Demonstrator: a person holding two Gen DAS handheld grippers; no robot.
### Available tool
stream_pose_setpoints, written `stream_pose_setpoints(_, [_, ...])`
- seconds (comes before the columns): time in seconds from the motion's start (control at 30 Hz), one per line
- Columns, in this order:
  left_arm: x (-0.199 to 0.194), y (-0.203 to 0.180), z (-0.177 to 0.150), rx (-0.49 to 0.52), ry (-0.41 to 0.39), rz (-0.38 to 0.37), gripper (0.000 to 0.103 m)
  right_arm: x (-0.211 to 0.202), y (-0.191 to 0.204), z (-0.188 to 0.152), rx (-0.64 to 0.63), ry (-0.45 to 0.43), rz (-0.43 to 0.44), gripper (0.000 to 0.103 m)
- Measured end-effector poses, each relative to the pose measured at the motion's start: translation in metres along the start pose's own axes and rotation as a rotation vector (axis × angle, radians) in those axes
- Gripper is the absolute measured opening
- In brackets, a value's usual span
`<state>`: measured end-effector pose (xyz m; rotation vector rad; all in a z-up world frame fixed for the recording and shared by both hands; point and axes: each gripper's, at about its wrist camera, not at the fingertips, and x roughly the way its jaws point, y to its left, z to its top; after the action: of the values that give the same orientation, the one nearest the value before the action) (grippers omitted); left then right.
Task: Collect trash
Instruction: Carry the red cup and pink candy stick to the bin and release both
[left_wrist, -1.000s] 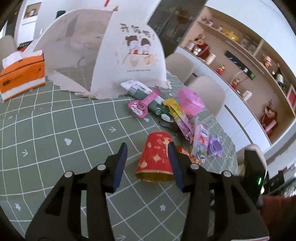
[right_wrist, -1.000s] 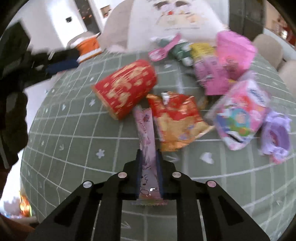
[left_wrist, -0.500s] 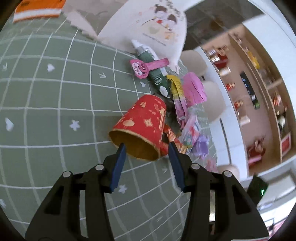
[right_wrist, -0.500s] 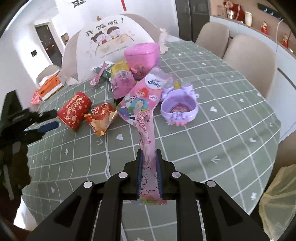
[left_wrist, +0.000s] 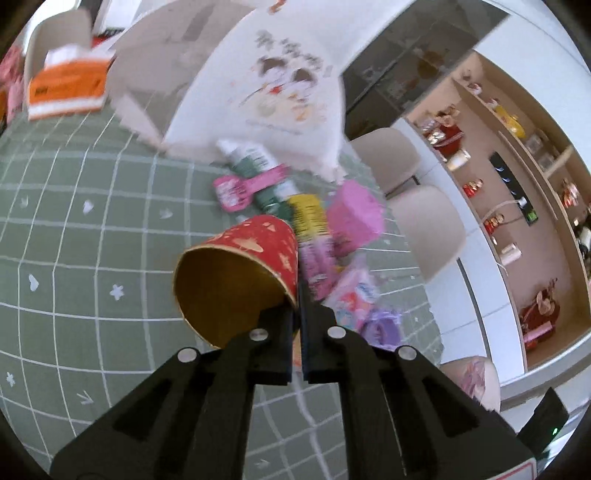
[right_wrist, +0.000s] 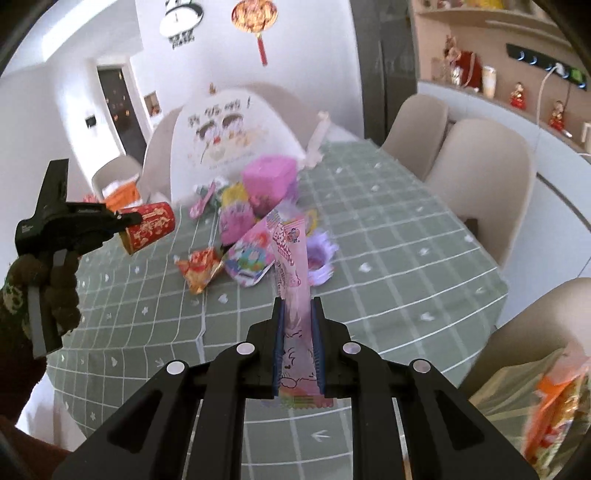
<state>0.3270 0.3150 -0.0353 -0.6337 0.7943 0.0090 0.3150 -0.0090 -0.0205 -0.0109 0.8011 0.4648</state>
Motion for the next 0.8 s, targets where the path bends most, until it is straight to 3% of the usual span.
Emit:
stream_pose_setpoints(0.23, [-0.016,-0.089,-0.016,0.157,-0.019,-0.061,0.003,-0.039,-0.039,0.003,0.015,-0.081,-0.007,0.015])
stream_pose_setpoints(0.43, [-0.016,-0.173,-0.05,0.315,-0.009,-0.144,0.003,-0.075,-0.079,0.002,0.026,-0.14,-0.049,0.015])
stream_pose_setpoints(0.8, [0.02,-0.294,-0.13,0.521,0.132,-0.287,0.003,-0.144,-0.168,-0.031,0.124,-0.2,-0.187,0.015])
